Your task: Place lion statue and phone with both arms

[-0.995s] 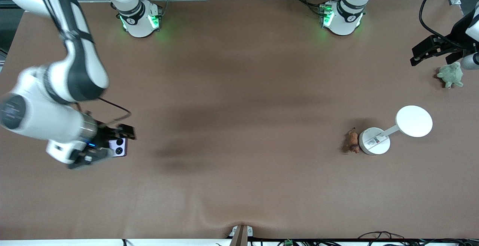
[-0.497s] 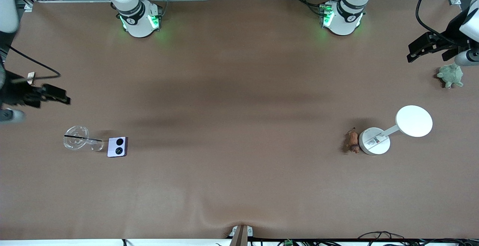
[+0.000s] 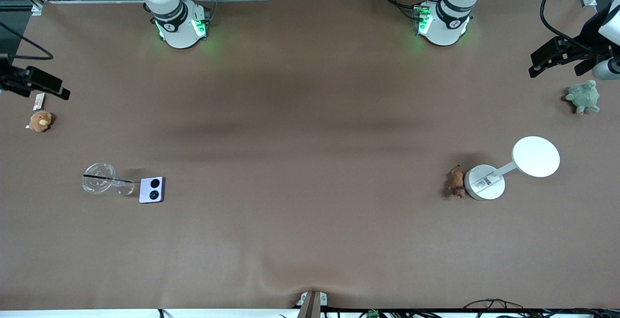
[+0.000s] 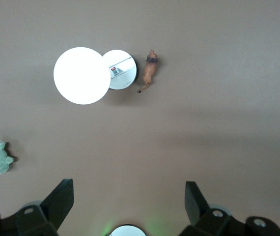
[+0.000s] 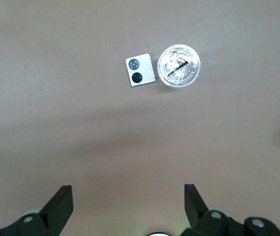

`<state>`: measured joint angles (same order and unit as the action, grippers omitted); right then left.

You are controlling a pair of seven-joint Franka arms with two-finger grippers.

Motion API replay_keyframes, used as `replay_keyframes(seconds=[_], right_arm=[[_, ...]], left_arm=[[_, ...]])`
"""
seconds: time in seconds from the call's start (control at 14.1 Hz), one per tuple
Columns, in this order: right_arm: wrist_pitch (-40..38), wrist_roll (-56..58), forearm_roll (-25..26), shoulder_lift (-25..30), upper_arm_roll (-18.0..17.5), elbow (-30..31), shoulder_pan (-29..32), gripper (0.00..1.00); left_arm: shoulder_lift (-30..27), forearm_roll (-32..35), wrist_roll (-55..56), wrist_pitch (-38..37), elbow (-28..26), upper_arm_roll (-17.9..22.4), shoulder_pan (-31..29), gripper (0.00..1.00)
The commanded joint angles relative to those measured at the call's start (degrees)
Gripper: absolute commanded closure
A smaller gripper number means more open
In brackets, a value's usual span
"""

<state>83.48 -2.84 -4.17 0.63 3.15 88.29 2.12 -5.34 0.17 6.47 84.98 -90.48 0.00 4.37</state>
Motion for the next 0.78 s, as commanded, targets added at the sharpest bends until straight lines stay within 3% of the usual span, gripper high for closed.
replay_keyframes(seconds=[0.0,0.71], right_arm=[[0.02,-1.91,0.83,1.83,-0.52,1.80,0.07,0.00],[-1.30,-1.12,3.20,1.48,-0.87,0.92,-0.10,0.00]], left_arm=[[-0.82,-0.26,-1.90,-0.69,0.30,-0.18,-0.24,0.00],[-0.73,-0.26,-2.26,-0.69,0.30,-0.18,-0.15,0.00]])
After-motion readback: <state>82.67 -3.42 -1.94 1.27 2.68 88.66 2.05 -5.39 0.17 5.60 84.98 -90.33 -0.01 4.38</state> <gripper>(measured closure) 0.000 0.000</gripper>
